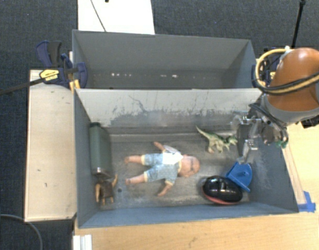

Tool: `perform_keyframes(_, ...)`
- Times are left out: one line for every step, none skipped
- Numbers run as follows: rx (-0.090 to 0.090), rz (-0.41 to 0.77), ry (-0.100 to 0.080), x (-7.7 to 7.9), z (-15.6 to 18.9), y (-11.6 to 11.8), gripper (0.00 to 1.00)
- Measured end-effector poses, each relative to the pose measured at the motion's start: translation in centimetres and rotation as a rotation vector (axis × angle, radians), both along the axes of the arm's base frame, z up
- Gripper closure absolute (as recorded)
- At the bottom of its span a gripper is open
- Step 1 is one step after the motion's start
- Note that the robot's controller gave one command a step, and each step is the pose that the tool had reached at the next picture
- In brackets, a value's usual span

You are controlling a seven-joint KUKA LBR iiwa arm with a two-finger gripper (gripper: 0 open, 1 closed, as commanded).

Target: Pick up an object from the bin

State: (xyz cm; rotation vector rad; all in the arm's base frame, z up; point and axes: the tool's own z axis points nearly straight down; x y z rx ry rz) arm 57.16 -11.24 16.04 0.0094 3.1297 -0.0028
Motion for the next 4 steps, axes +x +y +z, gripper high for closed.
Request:
perform_keyframes(0.002, -0.082, 0.006, -5.8, -5.9, 0.2, 0.00)
perform_keyframes(0.000, -0.065, 0.016, -6.4, -7.5, 1.5, 0.00)
perform_keyframes(-0.003, -0.033, 0.019, -0.1, -8.3, 5.7, 0.00)
perform_keyframes(0.003, -0.020, -0.007, -1.0, -8.4, 6.6, 0.00)
